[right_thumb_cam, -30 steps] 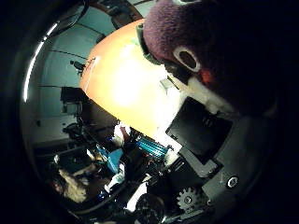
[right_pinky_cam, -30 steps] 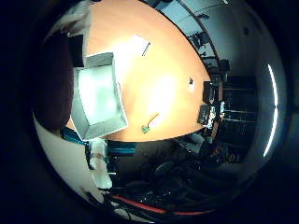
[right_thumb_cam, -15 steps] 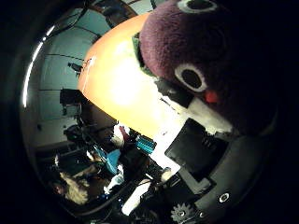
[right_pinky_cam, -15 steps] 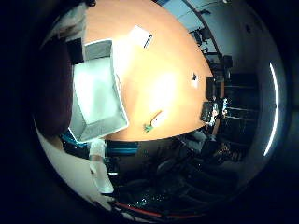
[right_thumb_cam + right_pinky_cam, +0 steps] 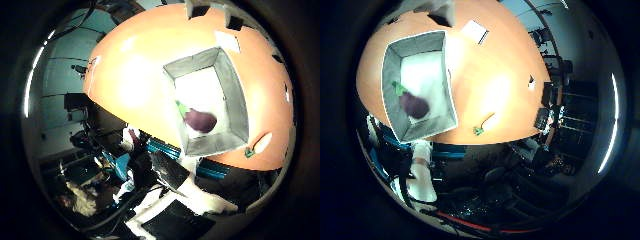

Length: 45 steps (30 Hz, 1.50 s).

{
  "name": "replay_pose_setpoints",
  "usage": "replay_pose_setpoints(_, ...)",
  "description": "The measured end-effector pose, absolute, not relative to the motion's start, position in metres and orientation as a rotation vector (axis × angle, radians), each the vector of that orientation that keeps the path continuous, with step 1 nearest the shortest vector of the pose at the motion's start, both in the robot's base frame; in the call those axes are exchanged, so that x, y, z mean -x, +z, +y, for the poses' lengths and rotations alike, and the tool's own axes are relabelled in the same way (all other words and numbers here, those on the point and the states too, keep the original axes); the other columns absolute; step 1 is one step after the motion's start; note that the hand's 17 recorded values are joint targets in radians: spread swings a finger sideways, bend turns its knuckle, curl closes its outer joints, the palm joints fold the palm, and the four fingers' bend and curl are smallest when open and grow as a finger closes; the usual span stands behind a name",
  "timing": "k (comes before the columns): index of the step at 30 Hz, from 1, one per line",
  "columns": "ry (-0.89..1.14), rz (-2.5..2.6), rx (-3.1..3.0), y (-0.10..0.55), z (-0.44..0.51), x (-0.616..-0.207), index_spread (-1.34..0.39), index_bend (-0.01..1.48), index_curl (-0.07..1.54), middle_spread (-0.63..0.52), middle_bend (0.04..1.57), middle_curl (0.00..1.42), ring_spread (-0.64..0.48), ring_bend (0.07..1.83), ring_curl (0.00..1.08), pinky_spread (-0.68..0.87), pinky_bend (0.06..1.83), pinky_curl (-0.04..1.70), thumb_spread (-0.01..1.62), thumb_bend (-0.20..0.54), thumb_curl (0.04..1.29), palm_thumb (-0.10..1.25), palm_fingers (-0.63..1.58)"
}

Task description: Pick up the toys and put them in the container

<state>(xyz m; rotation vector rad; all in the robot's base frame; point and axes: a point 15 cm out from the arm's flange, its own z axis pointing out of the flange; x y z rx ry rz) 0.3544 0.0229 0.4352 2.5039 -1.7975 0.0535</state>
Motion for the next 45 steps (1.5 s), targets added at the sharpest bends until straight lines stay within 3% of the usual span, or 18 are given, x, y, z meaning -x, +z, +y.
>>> replay_pose_setpoints(14, 0.062, -1.901, -2.41, 0.444, -0.067, -0.341, -0.41, 0.17, 0.34, -0.06, 0.3, 0.35, 0.08, 0.51, 0.25, 0.48, 0.48, 0.42, 1.03, -0.024, 0.27, 0.45, 0.23)
replay_pose_setpoints(25, 0.082, -2.02, -2.267, 0.444, -0.224, -0.283, -0.41, 0.17, 0.32, -0.06, 0.27, 0.35, 0.11, 0.42, 0.22, 0.45, 0.37, 0.33, 1.04, -0.021, 0.27, 0.47, 0.23)
replay_pose_setpoints(37, 0.241, -1.774, -2.315, 0.351, -0.354, -0.232, -0.41, 0.17, 0.32, -0.08, 0.22, 0.34, 0.14, 0.29, 0.21, 0.43, 0.27, 0.29, 1.03, -0.019, 0.29, 0.58, 0.21)
replay_pose_setpoints(45, 0.368, -1.487, -2.326, 0.34, -0.383, -0.218, -0.43, 0.16, 0.3, -0.09, 0.19, 0.34, 0.14, 0.24, 0.22, 0.41, 0.25, 0.3, 1.0, -0.022, 0.31, 0.66, 0.17)
